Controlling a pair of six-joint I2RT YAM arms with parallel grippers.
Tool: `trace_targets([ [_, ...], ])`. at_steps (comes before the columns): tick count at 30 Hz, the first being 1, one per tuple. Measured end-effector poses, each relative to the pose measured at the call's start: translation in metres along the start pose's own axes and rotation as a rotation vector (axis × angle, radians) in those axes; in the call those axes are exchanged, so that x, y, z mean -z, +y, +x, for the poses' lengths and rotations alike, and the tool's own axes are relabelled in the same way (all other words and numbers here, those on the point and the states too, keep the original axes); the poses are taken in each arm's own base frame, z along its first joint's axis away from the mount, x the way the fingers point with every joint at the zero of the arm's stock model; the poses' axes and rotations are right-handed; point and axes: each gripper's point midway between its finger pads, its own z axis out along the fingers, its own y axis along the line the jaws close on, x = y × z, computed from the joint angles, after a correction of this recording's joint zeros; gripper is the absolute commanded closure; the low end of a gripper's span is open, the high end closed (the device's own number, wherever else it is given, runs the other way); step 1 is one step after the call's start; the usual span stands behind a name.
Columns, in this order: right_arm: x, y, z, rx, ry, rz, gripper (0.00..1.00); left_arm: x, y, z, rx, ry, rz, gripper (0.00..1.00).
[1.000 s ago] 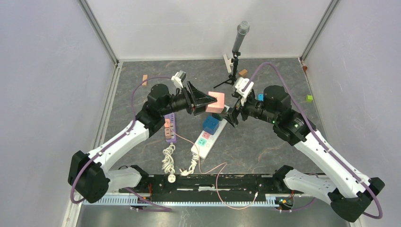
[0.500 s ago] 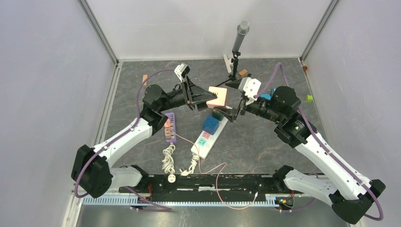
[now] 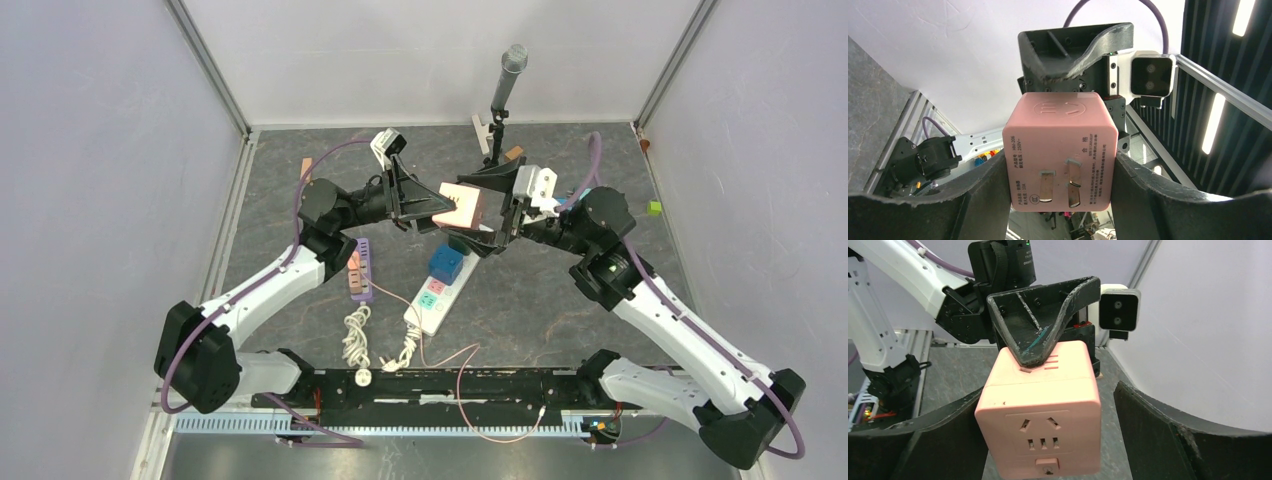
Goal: Insert the plug
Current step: Pick up the plug from the center of the board.
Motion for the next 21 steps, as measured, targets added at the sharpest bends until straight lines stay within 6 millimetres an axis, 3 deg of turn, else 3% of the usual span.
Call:
trace_targets([
  [8,-0.005,0.005,-0.002,-0.067,-0.054,-0.021,0.21,0.000,-0.003,0.000,-0.005,0.001,0.012,0.98],
  [16,-0.008,0.011,-0.008,-0.110,-0.099,-0.052,0.43,0.000,-0.004,0.000,0.010,-0.001,0.014,0.98],
  [19,-0.008,0.011,-0.008,-0.120,-0.102,-0.051,0.40,0.000,-0.003,0.000,0.016,-0.003,0.012,0.98],
  [21,-0.008,0.011,-0.007,-0.122,-0.102,-0.051,0.22,0.001,-0.003,0.000,0.018,-0.004,0.011,0.98],
])
